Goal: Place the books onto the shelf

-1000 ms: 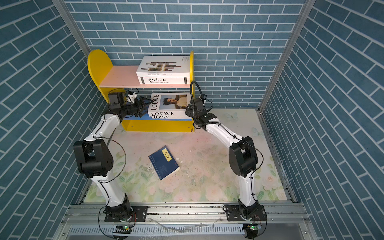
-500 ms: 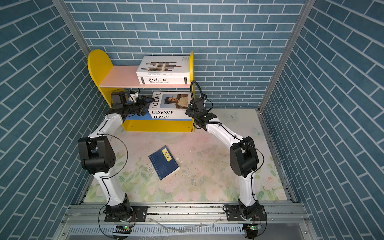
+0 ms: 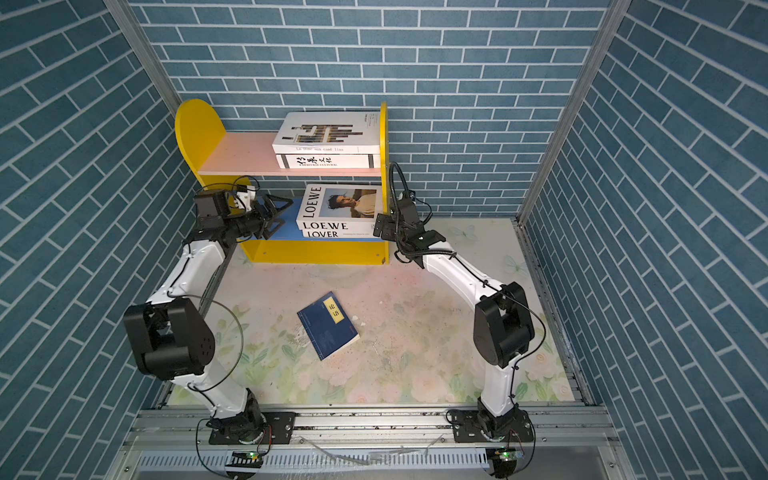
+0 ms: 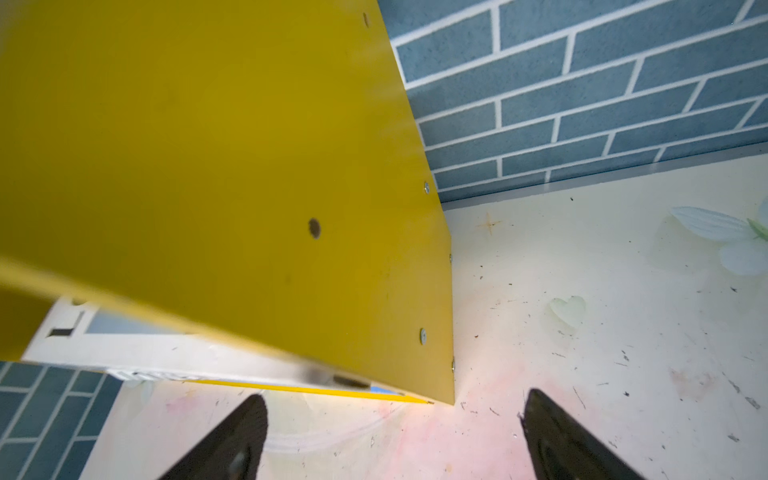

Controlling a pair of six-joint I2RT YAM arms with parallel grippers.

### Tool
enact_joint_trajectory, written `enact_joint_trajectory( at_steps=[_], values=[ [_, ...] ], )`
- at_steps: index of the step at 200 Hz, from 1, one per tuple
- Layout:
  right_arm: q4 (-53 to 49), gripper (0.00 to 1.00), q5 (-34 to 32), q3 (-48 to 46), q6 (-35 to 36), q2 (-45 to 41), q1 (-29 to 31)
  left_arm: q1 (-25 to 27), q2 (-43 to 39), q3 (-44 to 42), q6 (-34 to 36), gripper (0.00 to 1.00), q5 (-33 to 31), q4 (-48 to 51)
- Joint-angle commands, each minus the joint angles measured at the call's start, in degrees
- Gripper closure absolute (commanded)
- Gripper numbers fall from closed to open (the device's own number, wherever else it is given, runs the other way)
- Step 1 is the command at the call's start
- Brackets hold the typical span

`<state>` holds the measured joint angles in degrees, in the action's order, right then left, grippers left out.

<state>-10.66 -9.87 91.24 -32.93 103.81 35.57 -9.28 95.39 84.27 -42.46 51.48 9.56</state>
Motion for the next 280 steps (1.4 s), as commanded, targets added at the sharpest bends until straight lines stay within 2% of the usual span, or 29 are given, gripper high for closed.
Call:
enact_joint_trajectory(
  at_steps=[1,20,41,58,77,97,108,145,185,240,280],
  values=[
    [2.06,0.04,2.88,-5.36,0.17,-7.63,0.03,0.23,-5.32,-5.72,7.54,0.0,0.24,8.64],
    [1.82,0.04,3.46,-10.89,-1.2,-12.05,0.02,0.06,-9.43,-11.07,8.91,0.0,-1.43,12.18],
    [1.37,0.04,3.88,-15.8,-2.46,-15.96,0.27,0.11,-12.94,-17.79,6.09,0.0,-1.63,12.61],
    [1.14,0.05,4.37,-19.36,-3.37,-17.99,0.67,0.14,-16.63,-24.18,5.29,0.0,-4.96,14.04],
    [-0.28,0.05,2.49,-22.17,-3.99,-18.41,2.3,0.14,-20.56,-31.64,2.92,0.0,-11.95,16.21],
    [-1.29,0.06,2.22,-24.05,-4.39,-16.62,4.47,0.37,-23.38,-40.39,-2.92,0.01,-13.05,11.48],
    [-0.93,0.07,3.13,-24.35,-4.77,-15.09,5.68,0.77,-24.29,-43.74,-3.93,0.01,-13.82,10.55],
    [-0.47,0.13,8.45,-20.73,-5.07,-6.24,9.01,1.72,-26.31,-47.13,-2.19,0.0,-19.31,14.19],
    [0.45,0.18,14.48,-15.52,-4.87,3.46,10.68,2.63,-25.53,-49.92,-3.99,0.01,-19.56,10.5],
    [0.26,0.22,18.08,-12.07,-4.71,9.31,11.37,9.55,-24.71,-53.09,-8.02,0.07,-23.81,8.57],
    [-0.71,0.34,20.91,-8.52,-4.53,13.52,12.26,13.01,-23.68,-55.79,-11.32,0.12,-24.8,5.91]
  ],
)
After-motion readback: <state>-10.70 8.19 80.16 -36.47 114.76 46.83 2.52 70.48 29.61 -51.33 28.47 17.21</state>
